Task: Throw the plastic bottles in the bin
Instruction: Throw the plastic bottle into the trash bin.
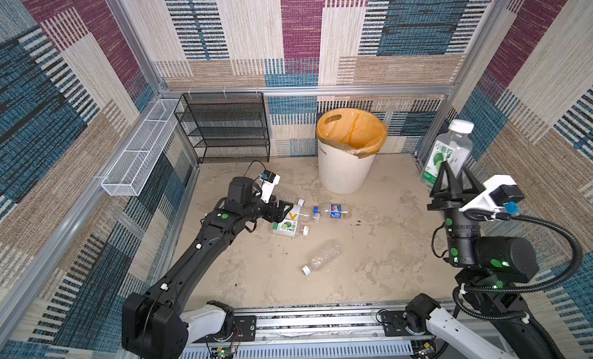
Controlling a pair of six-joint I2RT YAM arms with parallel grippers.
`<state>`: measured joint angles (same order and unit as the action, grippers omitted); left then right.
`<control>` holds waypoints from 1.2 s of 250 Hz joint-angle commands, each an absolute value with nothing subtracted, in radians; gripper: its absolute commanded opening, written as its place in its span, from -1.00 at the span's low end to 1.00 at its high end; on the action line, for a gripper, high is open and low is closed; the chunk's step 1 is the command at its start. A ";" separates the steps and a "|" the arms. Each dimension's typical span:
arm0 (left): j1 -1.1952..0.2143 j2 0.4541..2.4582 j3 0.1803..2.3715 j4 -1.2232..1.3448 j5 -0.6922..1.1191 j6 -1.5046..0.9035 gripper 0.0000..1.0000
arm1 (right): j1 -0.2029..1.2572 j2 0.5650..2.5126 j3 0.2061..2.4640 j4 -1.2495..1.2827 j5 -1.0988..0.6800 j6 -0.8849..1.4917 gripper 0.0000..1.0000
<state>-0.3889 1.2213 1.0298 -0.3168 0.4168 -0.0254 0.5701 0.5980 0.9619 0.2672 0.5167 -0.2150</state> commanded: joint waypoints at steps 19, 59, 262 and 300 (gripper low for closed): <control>-0.519 1.219 1.051 -0.407 0.330 0.049 0.68 | 0.571 0.889 1.236 0.322 0.497 -0.295 -0.18; -0.612 1.217 1.032 -0.468 0.304 0.054 0.75 | 0.492 1.448 1.953 -0.388 0.413 -0.141 -0.10; -0.842 1.510 1.066 -0.459 0.306 0.053 0.99 | 0.278 0.960 1.082 -0.320 0.376 0.227 1.00; -0.868 1.592 1.104 -0.487 0.289 0.069 1.00 | 0.243 0.917 0.864 -0.327 0.256 0.342 1.00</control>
